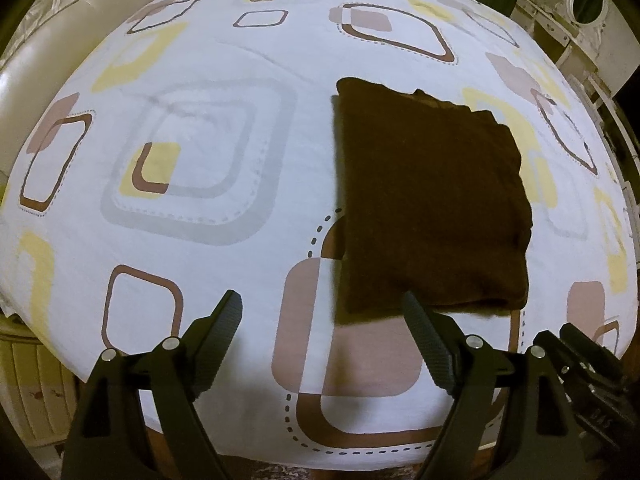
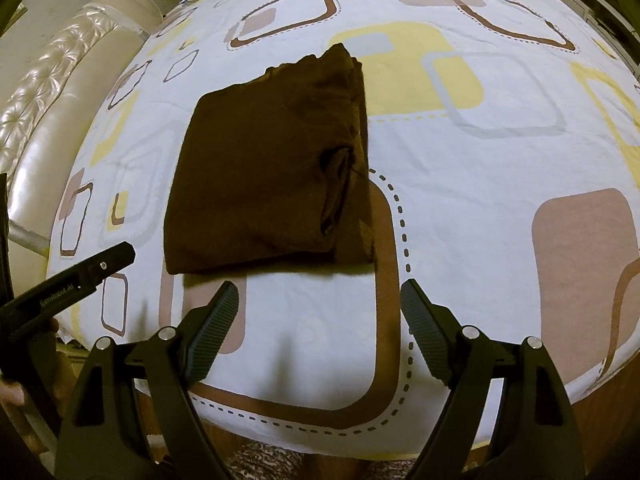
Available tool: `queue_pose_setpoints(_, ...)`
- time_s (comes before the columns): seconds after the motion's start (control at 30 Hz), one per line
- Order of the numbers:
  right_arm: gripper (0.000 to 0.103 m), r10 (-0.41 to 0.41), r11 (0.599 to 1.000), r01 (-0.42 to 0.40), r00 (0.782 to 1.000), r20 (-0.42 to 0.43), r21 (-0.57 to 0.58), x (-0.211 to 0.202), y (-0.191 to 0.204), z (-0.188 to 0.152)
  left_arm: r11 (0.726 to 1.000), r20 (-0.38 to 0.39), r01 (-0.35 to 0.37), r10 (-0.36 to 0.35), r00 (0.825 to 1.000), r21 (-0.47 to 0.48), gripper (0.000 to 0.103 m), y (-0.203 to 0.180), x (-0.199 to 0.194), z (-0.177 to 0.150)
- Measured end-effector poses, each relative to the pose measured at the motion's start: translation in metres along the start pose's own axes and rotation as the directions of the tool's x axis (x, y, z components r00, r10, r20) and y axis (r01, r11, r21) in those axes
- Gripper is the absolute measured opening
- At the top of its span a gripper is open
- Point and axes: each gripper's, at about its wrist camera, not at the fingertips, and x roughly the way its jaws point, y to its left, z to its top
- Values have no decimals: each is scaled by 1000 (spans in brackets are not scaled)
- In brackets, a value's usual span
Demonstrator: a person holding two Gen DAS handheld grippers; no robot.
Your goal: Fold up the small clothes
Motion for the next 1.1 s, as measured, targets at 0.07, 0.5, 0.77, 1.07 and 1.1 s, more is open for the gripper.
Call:
queue_pose_setpoints(0.07,83,2,1000,-2,1000,1,-4,-1,0,0,1000,8,-6,6,1000,5,83,-1,-1,1)
queue_pose_setpoints(0.5,83,2,1000,-2,1000,-3,-8,-3,-3,-2,1000,1,16,-16,1000,24,86,-8,-2,1)
queue_pose_setpoints(0.77,83,8,1000,-8,1000,4,0,-3,-6,-2,995,-16,-77,78,997,63,88,-17,3,5)
queue_pose_setpoints(1.07,86,8,1000,-8,1000,7,14,0,-11,4,996,33,29,-32,999,83,88,-23,-5,12)
queue_pose_setpoints(1.1,86,7,1000,-7,1000,4,12,1,-11,4,995,48,30,-35,998,92,88,-24,-8,16)
